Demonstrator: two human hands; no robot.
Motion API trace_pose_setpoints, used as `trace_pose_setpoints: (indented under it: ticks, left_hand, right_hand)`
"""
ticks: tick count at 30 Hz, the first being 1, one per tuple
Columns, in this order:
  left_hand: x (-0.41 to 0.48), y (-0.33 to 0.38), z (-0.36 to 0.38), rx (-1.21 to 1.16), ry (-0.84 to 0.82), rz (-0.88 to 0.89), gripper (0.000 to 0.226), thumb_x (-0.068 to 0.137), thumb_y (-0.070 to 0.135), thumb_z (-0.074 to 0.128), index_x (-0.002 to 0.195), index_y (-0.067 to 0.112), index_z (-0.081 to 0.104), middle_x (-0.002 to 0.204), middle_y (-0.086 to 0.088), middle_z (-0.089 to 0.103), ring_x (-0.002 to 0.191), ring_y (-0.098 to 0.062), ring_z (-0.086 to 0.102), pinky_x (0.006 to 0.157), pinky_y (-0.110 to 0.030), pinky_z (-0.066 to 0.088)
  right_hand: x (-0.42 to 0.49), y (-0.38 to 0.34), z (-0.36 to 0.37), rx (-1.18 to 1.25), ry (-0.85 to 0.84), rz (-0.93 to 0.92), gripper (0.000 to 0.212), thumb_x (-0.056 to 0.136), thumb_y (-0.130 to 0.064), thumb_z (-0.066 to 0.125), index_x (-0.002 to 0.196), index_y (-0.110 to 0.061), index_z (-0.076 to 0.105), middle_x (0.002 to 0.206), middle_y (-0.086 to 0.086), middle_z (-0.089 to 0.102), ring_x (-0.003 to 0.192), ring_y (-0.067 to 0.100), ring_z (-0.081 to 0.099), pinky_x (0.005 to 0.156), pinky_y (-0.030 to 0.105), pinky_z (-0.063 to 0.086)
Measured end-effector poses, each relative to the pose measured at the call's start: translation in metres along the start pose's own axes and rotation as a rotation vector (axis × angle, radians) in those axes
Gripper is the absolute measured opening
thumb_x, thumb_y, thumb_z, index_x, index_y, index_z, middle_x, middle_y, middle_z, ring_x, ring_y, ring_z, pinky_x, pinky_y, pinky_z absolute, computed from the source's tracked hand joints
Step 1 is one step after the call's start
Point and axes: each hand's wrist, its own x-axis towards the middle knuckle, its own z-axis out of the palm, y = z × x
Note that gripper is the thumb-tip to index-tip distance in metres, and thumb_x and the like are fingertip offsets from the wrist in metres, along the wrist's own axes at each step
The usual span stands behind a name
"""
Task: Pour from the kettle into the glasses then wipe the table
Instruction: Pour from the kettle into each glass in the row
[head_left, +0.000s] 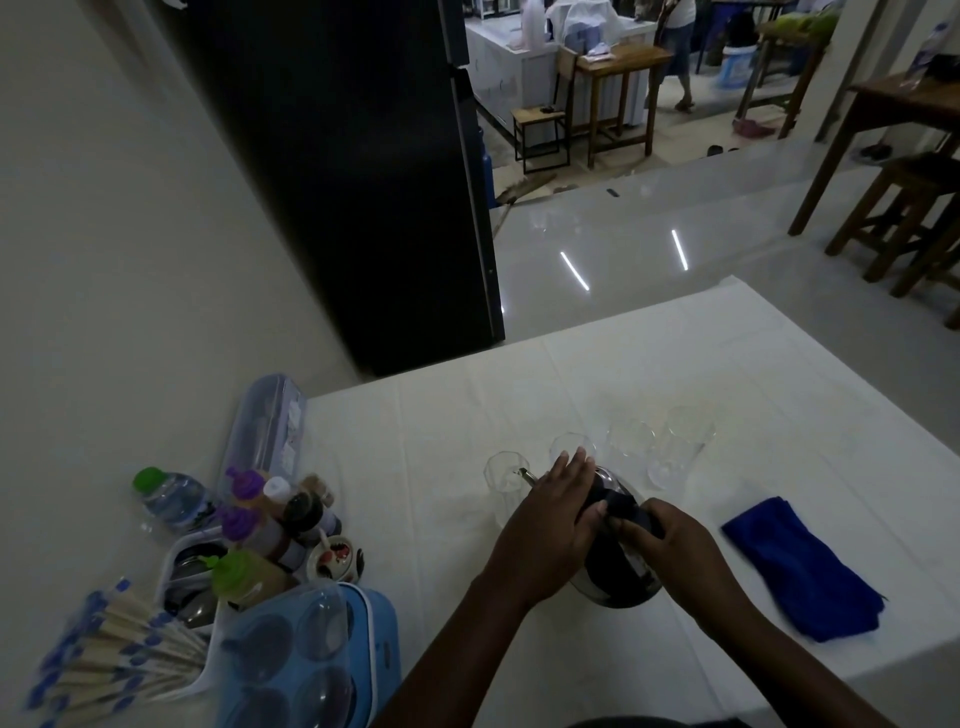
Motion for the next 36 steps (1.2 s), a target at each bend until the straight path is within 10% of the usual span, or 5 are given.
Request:
trace_pose_setpoints:
  ticks: [36]
  left_hand:
    - [-0.001, 0.001, -0.004, -0.061, 0.034, 0.010, 0.051, 0.102, 0.037, 0.030, 0.149, 0.022, 0.018, 0.158, 0.009, 0.013, 0.143, 0.001, 0.000, 0.115, -0.023, 0.010]
  right_hand:
    - [-0.004, -0.016, -0.006, -0.053, 0.008, -0.016, 0.013, 0.084, -0.039, 0.059, 0.077, -0.029, 0.053, 0.072, -0.006, 0.061, 0.070, 0.012, 0.059, 0.060, 0.023, 0.048]
